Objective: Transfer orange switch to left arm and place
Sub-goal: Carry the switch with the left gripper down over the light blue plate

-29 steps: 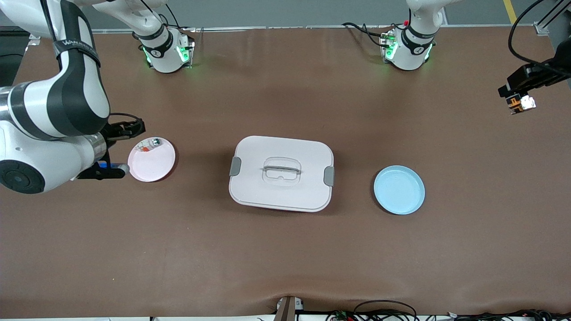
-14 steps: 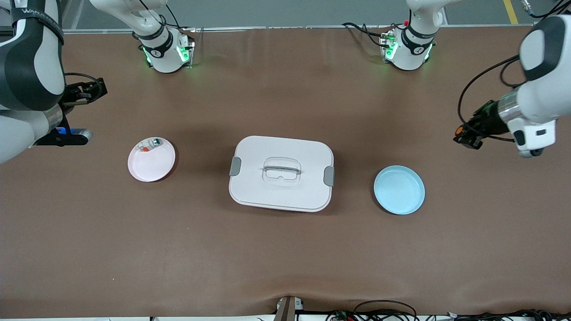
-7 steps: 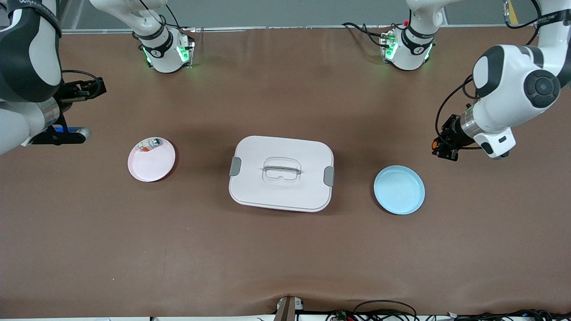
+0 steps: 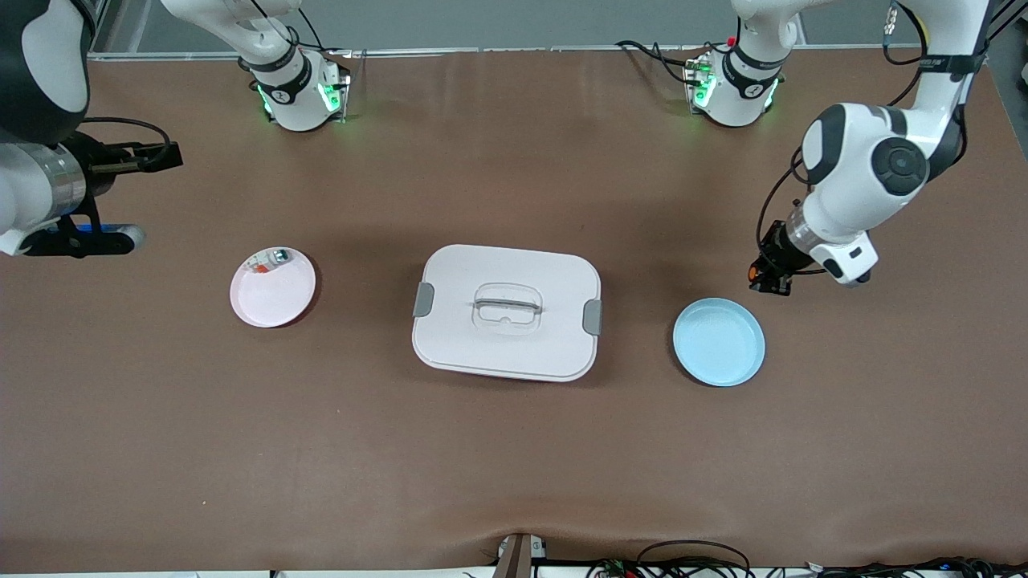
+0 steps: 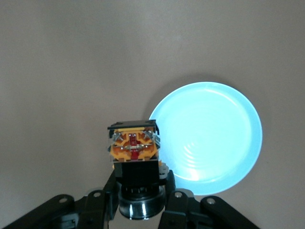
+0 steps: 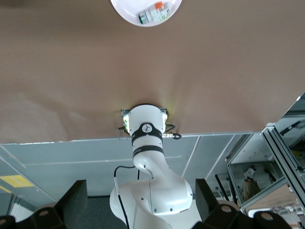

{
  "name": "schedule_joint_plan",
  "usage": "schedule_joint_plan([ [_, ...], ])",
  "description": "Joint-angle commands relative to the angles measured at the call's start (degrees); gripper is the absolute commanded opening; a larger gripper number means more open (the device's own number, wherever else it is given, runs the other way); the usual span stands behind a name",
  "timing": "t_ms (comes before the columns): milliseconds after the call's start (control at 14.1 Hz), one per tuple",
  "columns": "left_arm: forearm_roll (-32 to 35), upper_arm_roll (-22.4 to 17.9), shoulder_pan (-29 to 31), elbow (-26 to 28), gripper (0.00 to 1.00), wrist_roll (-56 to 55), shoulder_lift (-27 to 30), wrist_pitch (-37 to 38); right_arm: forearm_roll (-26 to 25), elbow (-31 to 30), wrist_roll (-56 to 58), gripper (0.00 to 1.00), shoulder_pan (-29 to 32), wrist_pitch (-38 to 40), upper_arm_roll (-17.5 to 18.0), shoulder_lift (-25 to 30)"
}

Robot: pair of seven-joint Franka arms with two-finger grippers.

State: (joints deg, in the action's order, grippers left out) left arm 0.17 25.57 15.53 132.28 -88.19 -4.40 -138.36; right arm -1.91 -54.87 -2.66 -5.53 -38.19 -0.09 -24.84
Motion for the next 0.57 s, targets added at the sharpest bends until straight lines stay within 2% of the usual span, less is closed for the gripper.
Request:
schedule_joint_plan([
  [0,8.85,0.45,-1.2,0.26,0.07,-8.46,-4.37,-3.31,-0.64,0.82,0.73,1.0,-0.36,-1.44,0.62,1.36],
  [142,15.89,0.54,-1.2,-1.4,0.07,-13.92,-8.5,-3.4,0.49,0.73,0.73,1.0,-0.01,-2.5,0.53,2.25],
  [213,18.09,0.54,-1.2,-2.54,0.07,-15.77,-10.26,-3.49,3.02,0.73,0.73,1.0,1.03,-3.64,-0.17,3.03],
  [498,18.91,0.8,-1.29,-7.73,0.06,-16.23,-16.42,-4.72,6.12,0.73,0.46,1.0,5.87,-4.53,-0.08,3.22],
])
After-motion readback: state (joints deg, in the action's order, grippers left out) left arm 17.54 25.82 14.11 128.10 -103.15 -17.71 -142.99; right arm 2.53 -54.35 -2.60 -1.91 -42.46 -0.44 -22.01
